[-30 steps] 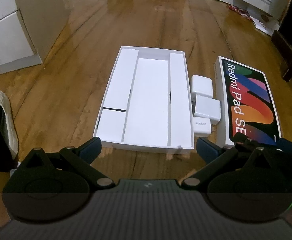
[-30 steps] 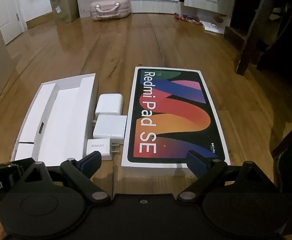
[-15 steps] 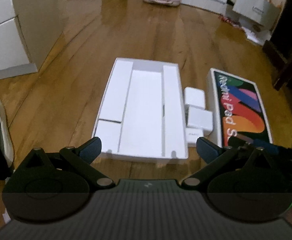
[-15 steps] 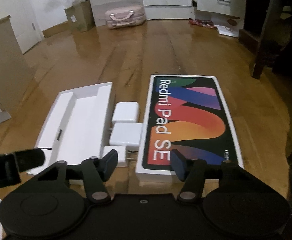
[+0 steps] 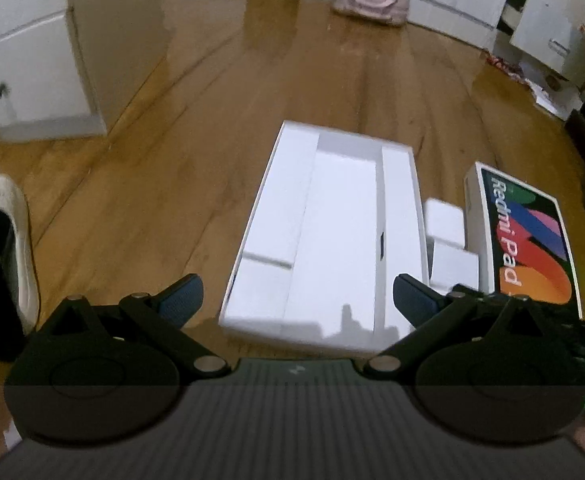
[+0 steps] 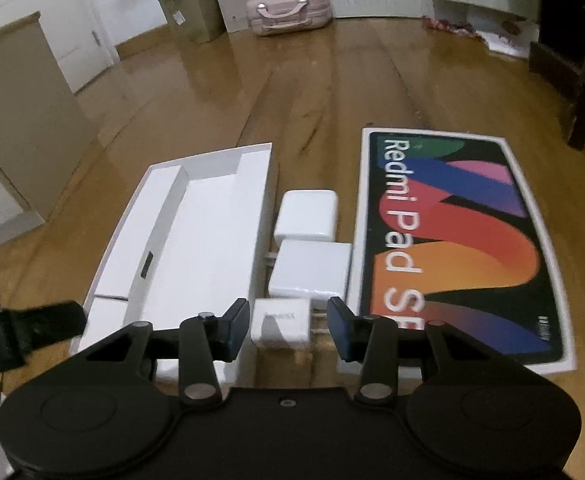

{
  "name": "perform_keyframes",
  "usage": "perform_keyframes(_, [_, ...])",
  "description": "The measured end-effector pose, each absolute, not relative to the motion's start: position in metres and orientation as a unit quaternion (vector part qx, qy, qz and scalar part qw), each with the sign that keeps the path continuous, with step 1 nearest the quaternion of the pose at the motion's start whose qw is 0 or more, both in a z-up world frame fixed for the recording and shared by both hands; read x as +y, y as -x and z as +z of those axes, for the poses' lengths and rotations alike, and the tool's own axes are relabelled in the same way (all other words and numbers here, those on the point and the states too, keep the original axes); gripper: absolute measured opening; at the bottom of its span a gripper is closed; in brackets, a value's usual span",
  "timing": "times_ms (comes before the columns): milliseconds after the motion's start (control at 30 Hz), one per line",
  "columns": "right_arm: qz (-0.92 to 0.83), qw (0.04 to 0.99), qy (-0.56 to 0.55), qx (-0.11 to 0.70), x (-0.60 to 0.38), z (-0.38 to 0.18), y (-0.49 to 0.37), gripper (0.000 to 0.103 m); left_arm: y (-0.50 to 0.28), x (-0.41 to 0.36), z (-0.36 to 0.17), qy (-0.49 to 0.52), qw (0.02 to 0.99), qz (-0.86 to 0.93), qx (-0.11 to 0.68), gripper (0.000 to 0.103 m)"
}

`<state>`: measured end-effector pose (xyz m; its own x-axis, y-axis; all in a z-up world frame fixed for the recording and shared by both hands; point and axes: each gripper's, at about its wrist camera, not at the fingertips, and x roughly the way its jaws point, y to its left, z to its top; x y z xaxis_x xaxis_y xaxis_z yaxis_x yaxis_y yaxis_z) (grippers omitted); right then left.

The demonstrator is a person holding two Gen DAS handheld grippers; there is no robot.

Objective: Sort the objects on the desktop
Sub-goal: 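Move the right gripper toward the small white ROMOSS charger, then grasp the small ROMOSS charger with the right gripper and lift it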

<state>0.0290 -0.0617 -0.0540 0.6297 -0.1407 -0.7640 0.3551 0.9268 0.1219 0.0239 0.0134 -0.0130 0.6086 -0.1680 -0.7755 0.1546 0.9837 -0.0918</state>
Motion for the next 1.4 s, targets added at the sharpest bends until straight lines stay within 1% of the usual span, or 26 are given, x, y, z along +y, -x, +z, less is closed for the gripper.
perform_keyframes(67, [-0.13, 0.891, -0.143, 0.41, -0.065, -0.06, -0.036, 0.048, -0.027, 0.016, -0.014, 0.021, 0.898, -0.09, 0.431, 0.103])
perform_keyframes(200, [-0.143, 0.883, -0.118, 0.432, -0.066, -0.072, -0.047, 0.048, -0.032, 0.022, -0.023, 0.029, 0.891, -0.076, 0.446, 0.103])
perform_keyframes(300, [-0.152, 0.874, -0.143, 0.439, -0.075, -0.08, -0.044, 0.047, -0.034, 0.023, -0.029, 0.03, 0.885, -0.07, 0.459, 0.103])
perform_keyframes(500, [-0.148, 0.872, -0.127, 0.449, -0.069, -0.081, -0.048, 0.047, -0.029, 0.021, -0.025, 0.026, 0.885, -0.083, 0.457, 0.103])
perform_keyframes(767, [-0.148, 0.87, -0.107, 0.457, -0.068, -0.086, -0.054, 0.052, -0.033, 0.026, -0.025, 0.029, 0.876, -0.076, 0.475, 0.103])
perform_keyframes(867, [-0.149, 0.869, -0.079, 0.466, -0.065, -0.088, -0.062, 0.056, -0.036, 0.027, -0.03, 0.04, 0.871, -0.081, 0.483, 0.103])
perform_keyframes(933, [-0.145, 0.867, -0.04, 0.476, -0.058, -0.091, -0.067, 0.058, -0.037, 0.028, -0.032, 0.049, 0.869, -0.08, 0.486, 0.103])
perform_keyframes(1033, [-0.135, 0.868, -0.01, 0.478, -0.055, -0.091, -0.068, 0.057, -0.04, 0.029, -0.033, 0.062, 0.867, -0.08, 0.488, 0.103])
perform_keyframes(1067, [-0.136, 0.867, -0.006, 0.478, -0.056, -0.091, -0.068, 0.053, -0.041, 0.03, -0.031, 0.067, 0.867, -0.08, 0.488, 0.103])
perform_keyframes(1233, [-0.132, 0.87, -0.045, 0.473, -0.071, -0.088, -0.063, 0.052, -0.039, 0.028, -0.028, 0.06, 0.869, -0.086, 0.483, 0.103])
perform_keyframes(1333, [-0.13, 0.867, -0.043, 0.479, -0.069, -0.089, -0.061, 0.053, -0.038, 0.027, -0.029, 0.059, 0.867, -0.088, 0.487, 0.103])
perform_keyframes(1367, [-0.13, 0.867, -0.039, 0.479, -0.067, -0.089, -0.06, 0.055, -0.038, 0.026, -0.029, 0.059, 0.866, -0.088, 0.489, 0.103])
perform_keyframes(1400, [-0.13, 0.868, -0.032, 0.477, -0.064, -0.09, -0.06, 0.059, -0.037, 0.025, -0.028, 0.047, 0.868, -0.085, 0.486, 0.103])
